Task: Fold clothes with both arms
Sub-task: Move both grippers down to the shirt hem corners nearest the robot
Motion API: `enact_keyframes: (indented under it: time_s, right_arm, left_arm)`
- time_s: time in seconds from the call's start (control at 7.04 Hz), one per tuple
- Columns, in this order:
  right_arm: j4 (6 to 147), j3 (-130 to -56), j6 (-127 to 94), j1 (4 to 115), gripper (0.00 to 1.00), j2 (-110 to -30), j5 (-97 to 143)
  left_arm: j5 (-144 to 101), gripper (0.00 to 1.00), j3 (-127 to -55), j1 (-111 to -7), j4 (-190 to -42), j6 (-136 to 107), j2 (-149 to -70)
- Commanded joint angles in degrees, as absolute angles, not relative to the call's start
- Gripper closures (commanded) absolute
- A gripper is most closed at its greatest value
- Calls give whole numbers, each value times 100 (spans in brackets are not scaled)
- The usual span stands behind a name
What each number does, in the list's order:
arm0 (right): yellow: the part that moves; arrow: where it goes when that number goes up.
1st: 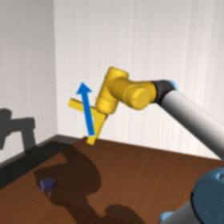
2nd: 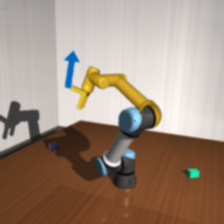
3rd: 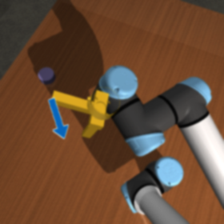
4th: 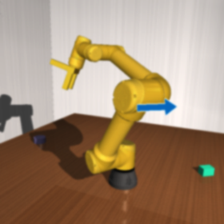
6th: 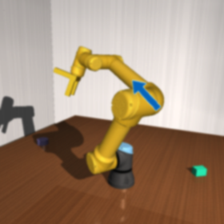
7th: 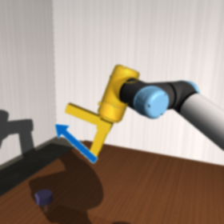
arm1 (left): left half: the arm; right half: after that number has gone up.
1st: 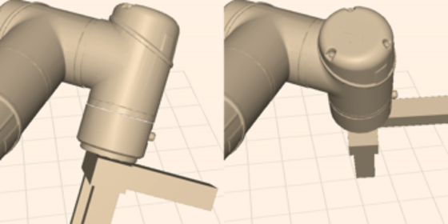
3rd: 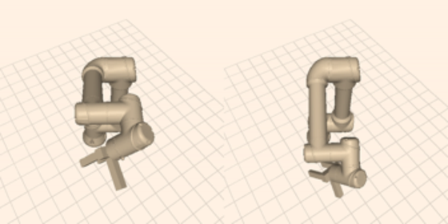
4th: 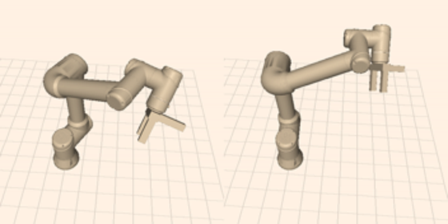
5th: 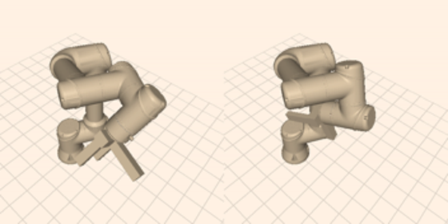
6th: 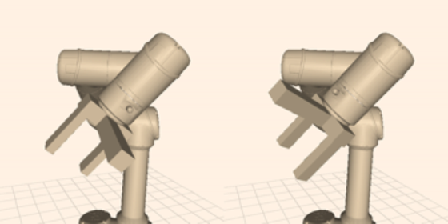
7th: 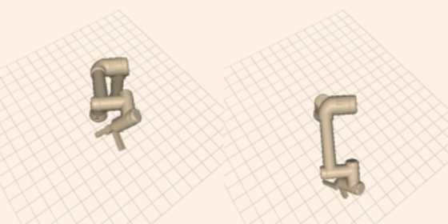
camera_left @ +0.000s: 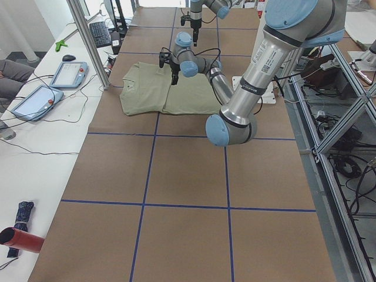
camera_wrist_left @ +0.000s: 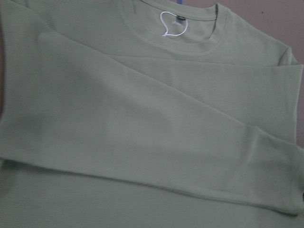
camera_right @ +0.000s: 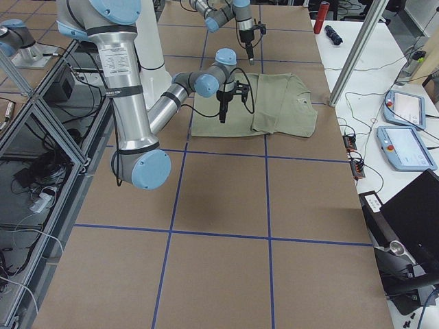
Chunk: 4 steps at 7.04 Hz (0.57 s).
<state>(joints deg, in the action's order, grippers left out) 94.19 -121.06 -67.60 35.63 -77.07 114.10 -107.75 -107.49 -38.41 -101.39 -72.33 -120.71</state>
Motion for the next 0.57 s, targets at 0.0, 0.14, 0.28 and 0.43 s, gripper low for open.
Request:
enact_keyframes:
  time_s: [0.0, 0.14, 0.28, 0.43]
  right_arm:
    - [8783, -12023, -7433, 2605, 0, -8013, 10715]
    - [8250, -12023, -7810, 2210, 0, -8346, 10366]
    - [8140, -11919, -8014, 1797, 0, -8480, 9919]
    - [8139, -11805, -8059, 1654, 0, -8455, 9836]
  left_arm:
    - [-10723, 0, -11827, -3928, -9109, -6752, -11549]
    - [-10723, 0, -12039, -3929, -9071, -6767, -11453]
    - [-10714, 0, -12128, -3920, -9062, -6811, -11452]
    - [-10714, 0, -12138, -3903, -9070, -6812, -11443]
